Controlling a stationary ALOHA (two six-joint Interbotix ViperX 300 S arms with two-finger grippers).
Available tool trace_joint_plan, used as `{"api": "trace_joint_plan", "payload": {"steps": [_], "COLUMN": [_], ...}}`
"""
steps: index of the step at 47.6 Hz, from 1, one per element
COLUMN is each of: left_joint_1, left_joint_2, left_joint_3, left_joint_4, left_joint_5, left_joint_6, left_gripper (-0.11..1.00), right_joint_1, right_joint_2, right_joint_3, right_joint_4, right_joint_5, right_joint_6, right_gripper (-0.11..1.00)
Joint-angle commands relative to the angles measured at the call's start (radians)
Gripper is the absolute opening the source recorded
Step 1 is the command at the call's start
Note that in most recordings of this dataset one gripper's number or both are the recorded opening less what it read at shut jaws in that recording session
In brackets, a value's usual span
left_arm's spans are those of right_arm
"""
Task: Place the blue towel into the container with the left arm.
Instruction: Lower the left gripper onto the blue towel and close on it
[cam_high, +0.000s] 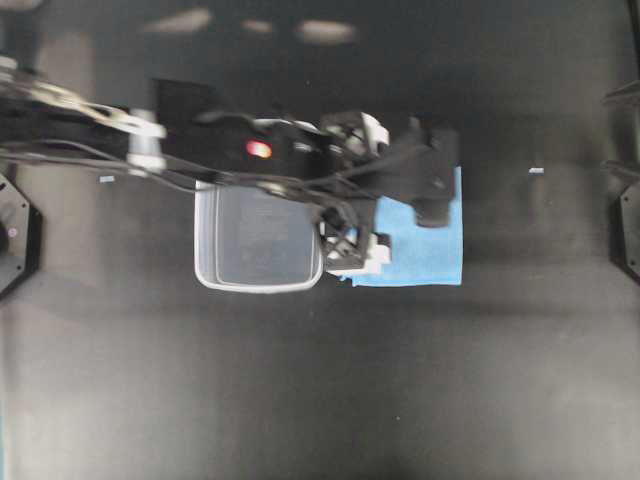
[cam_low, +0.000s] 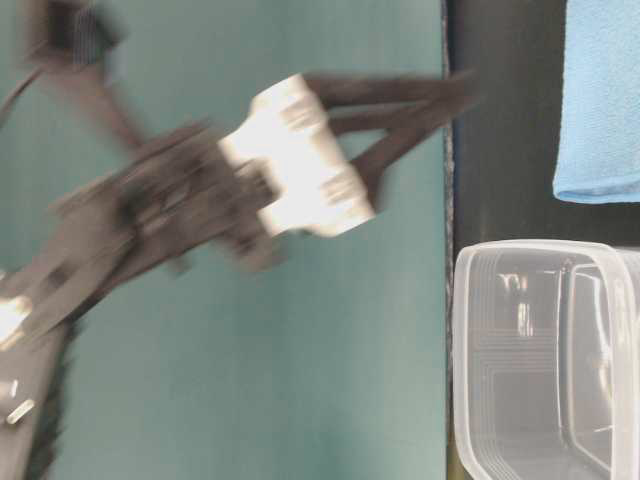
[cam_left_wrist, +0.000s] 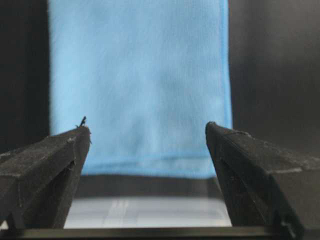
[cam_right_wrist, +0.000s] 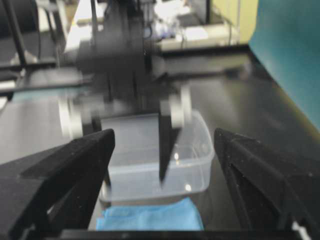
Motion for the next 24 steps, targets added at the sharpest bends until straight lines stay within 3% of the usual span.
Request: {"api": "trace_joint_plan", "payload": {"steps": [1,11,24], "left_joint_1": [-0.003,-0.011,-0.008], "left_joint_2": [0.078,0.215,0.282], "left_joint_3": [-0.069,-0.153,-0.161], "left_joint_4": [0.003,0.003,0.003], "left_joint_5": [0.002,0.006,0.006], "left_joint_6": [0.002,0.011,0.011], "left_gripper": [0.90,0.90,0.90], "right_joint_1": [0.000,0.002,0.006], "right_joint_2": [-0.015,-0.031,-0.031], "right_joint_3": [-0.014,-0.015,-0.011], "right_joint_4": [0.005,0.008,0.026], "right_joint_5": [-0.002,0.000,0.000], "right_joint_6": [0.002,0.002,0.002], "right_gripper": [0.77,0.77,0.77]}}
